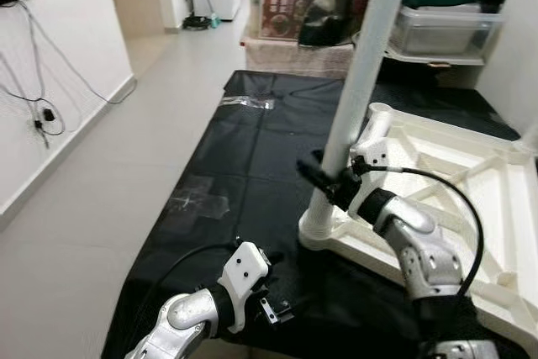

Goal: Building children table

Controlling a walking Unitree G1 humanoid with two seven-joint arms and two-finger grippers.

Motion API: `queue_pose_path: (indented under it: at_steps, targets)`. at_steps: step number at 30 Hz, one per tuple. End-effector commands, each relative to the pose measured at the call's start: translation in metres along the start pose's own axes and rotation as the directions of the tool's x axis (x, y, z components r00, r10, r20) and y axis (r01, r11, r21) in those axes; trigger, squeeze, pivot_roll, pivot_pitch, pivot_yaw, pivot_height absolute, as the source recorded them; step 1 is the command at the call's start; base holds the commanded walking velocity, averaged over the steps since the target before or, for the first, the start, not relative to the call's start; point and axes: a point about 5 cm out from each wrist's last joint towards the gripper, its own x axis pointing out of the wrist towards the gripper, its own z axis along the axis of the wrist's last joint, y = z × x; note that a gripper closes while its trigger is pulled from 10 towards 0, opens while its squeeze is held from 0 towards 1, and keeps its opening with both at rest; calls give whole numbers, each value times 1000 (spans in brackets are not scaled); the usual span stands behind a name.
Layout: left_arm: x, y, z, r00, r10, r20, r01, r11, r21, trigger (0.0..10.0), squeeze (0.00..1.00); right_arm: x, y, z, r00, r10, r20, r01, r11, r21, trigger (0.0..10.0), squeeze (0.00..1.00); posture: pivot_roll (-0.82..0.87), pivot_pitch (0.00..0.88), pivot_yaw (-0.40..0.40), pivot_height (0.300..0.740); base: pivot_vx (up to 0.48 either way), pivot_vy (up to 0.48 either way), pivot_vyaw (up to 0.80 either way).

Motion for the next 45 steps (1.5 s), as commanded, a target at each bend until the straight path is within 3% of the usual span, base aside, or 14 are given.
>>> queue_pose_path:
  at_steps: [1, 3, 6, 9, 17, 20, 21, 22, 28, 29, 32, 34, 38, 45]
  targets:
    - [-1, 0, -4, 1000, -6, -19, 6, 1000, 1, 10000, 0, -14, -22, 6, 969, -246, 36, 247, 969, -11, 0, 0, 202, 0, -55, 740, 0, 0, 0]
    - [0, 1, -4, 1000, -6, -19, 6, 1000, 0, 10000, 0, -28, -29, 5, 878, -477, 43, 478, 878, -29, 0, 0, 191, 0, -48, 740, 0, 0, 0]
    - [0, 1, -4, 1000, -6, -19, 6, 1000, 0, 10000, 0, -28, -29, 5, 878, -477, 43, 478, 878, -29, 0, 0, 191, 0, -48, 740, 0, 0, 0]
    - [0, 1, -3, 1000, -4, -17, 4, 1000, 1, 10000, 0, -56, -25, -4, 628, -777, 32, 778, 628, -6, 0, 0, 194, 0, -51, 740, 0, 0, 0]
    - [0, 1, -2, 1000, 6, -12, -6, 1000, 2, 10000, 0, -65, -4, -15, 477, -879, -4, 878, 477, 47, 0, 0, 193, 0, -50, 740, 0, 0, 0]
    - [1, 2, -2, 1000, 8, -12, -8, 1000, 1, 10000, 0, -62, -1, -14, 484, -875, -2, 873, 483, 62, 0, 0, 183, 0, -48, 740, 0, 0, 0]
    - [1, 2, -2, 1000, 8, -11, -8, 1000, 1, 10000, 0, -55, 3, -10, 521, -853, 20, 850, 521, 75, 10000, 1000, 178, 0, -46, 740, 0, 0, 0]
    - [2, 3, -2, 1000, 8, -10, -8, 1000, 1, 10000, 0, -48, 8, -6, 592, -804, 53, 798, 594, 98, 10000, 1000, 176, 0, -44, 740, 0, 0, 0]
    - [4, 4, -2, 1000, 8, -9, -8, 1000, 1, 10000, 0, -45, 9, 0, 644, -757, 107, 750, 653, 102, 10000, 1000, 172, 0, -44, 740, 0, 0, 0]
    - [6, 5, -2, 1000, 8, -8, -8, 1000, 2, 10000, 0, -45, 2, 0, 678, -723, 133, 712, 691, 126, 10000, 0, 172, 0, -46, 740, 0, 0, 0]
    - [7, 5, -2, 1000, 9, -7, -9, 1000, 2, 10000, 0, -46, -2, 1, 687, -712, 146, 698, 703, 140, 10000, 0, 172, 0, -46, 740, 0, 0, 0]
    - [9, 6, -2, 1000, 7, -7, -7, 1000, 3, 10000, 0, -40, -11, -2, 876, -467, 123, 435, 873, 219, 10000, 0, 171, 0, -42, 740, 0, 0, 0]
    - [10, 7, -2, 1000, 2, -7, -2, 1000, 5, 10000, 0, -40, -6, 1, 993, -46, 107, 24, 979, 201, 10000, 0, 173, 0, -43, 740, 0, 0, 0]
    - [12, 8, -4, 1000, -2, -7, 2, 1000, 9, 10000, 0, -35, 7, 10, 878, 478, 9, -477, 874, 97, 10000, 0, 196, 0, -63, 740, 0, 0, 0]
